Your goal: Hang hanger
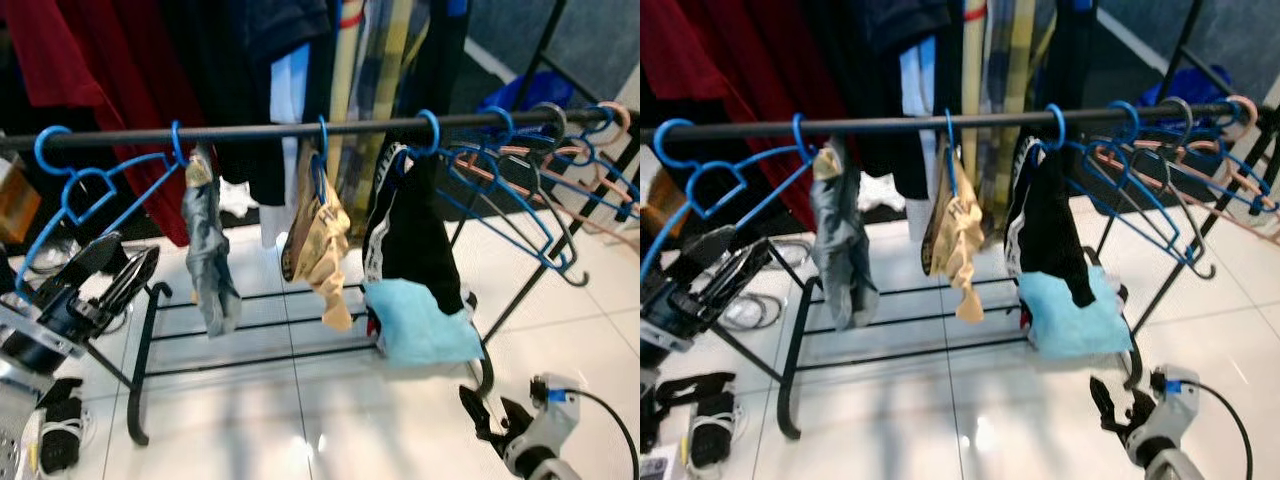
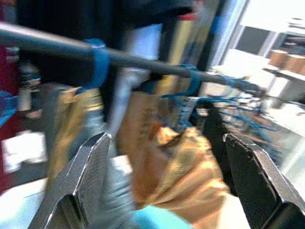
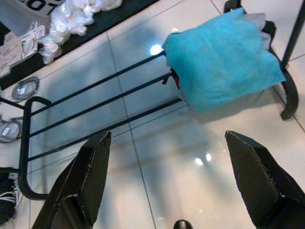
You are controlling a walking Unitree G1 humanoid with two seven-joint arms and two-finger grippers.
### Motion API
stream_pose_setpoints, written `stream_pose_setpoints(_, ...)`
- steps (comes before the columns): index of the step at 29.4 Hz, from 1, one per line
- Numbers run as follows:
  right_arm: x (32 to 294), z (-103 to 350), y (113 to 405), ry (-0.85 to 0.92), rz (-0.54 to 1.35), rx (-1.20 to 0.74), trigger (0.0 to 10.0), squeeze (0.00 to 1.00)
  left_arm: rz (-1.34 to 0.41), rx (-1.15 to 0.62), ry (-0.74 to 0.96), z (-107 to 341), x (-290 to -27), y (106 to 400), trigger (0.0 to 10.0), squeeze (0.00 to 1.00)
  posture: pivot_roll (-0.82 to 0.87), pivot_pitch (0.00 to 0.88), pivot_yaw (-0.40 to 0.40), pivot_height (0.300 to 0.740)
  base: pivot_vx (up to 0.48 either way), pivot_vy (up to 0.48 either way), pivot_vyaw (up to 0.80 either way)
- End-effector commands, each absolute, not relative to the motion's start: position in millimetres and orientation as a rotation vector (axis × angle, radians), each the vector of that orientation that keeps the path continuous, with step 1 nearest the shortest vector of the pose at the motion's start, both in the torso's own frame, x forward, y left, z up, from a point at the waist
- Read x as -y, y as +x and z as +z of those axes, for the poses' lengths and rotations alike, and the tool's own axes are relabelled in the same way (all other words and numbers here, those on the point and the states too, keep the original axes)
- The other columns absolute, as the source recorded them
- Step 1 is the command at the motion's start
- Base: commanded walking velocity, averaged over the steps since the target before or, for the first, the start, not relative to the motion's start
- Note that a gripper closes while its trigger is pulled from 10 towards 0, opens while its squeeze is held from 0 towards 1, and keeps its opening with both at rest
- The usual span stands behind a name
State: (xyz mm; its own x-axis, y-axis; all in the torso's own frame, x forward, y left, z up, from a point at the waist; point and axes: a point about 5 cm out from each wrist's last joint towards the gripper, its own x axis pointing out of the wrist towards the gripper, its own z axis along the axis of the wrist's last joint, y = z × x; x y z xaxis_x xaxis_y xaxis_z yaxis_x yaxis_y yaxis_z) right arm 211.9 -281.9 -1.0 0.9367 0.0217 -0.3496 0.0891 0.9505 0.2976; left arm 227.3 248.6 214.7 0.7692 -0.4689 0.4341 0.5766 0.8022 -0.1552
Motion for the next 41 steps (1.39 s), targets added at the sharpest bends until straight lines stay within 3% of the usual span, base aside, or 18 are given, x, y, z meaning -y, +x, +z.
stream_pose_setpoints(1,282,-10,203,0.337,-0.049,-0.4,10.0,0.0,-0.598,0.39,-0.313,215,-240,229,10.0,0.0,-0.06,0.122,0.022,0.74,0.0,0.0,0.0)
stream_pose_setpoints(6,281,-10,204,0.339,-0.05,-0.404,10.0,0.0,-0.532,0.457,-0.338,230,-224,244,10.0,0.0,-0.06,0.116,0.02,0.74,0.0,0.0,0.0)
stream_pose_setpoints(13,281,-11,205,0.342,-0.05,-0.406,10.0,0.0,-0.584,0.411,-0.352,231,-195,255,10.0,0.0,-0.06,0.114,0.022,0.74,0.0,0.0,0.0)
stream_pose_setpoints(14,281,-11,205,0.342,-0.051,-0.406,10.0,0.0,-0.576,0.359,-0.328,224,-184,260,10.0,0.35,-0.07,0.112,0.026,0.74,0.0,0.0,0.0)
stream_pose_setpoints(15,281,-11,205,0.342,-0.051,-0.406,10.0,0.0,-0.576,0.359,-0.328,224,-184,260,10.0,0.35,-0.07,0.112,0.026,0.74,0.0,0.0,0.0)
stream_pose_setpoints(16,281,-11,206,0.342,-0.052,-0.405,10.0,0.0,-0.531,0.307,-0.294,216,-176,267,10.0,1.0,-0.07,0.112,0.028,0.74,0.0,0.0,0.0)
stream_pose_setpoints(20,280,-11,207,0.341,-0.055,-0.405,10.0,0.0,-0.341,0.245,-0.158,210,-171,286,10.0,1.0,-0.07,0.109,0.031,0.74,0.0,0.0,0.0)
stream_pose_setpoints(25,280,-11,207,0.341,-0.055,-0.405,10.0,0.0,-0.277,0.227,-0.102,210,-173,290,10.0,1.0,-0.07,0.108,0.031,0.74,0.0,0.0,0.0)
stream_pose_setpoints(26,280,-12,207,0.341,-0.054,-0.406,10.0,0.0,-0.222,0.214,-0.054,209,-178,292,10.0,0.78,-0.07,0.108,0.033,0.74,0.0,0.0,0.0)
stream_pose_setpoints(27,280,-12,206,0.342,-0.054,-0.406,10.0,0.0,-0.17,0.211,-0.018,210,-182,293,10.0,0.0,-0.07,0.107,0.034,0.74,0.0,0.0,0.0)
stream_pose_setpoints(33,280,-13,205,0.344,-0.052,-0.408,10.0,0.0,-0.022,0.236,0.003,217,-195,293,10.0,0.0,-0.07,0.104,0.032,0.74,0.0,0.0,0.0)
stream_pose_setpoints(41,280,-13,204,0.346,-0.051,-0.41,10.0,0.0,0.004,0.192,0.02,207,-187,298,10.0,0.0,-0.08,0.102,0.034,0.74,0.0,0.0,0.0)
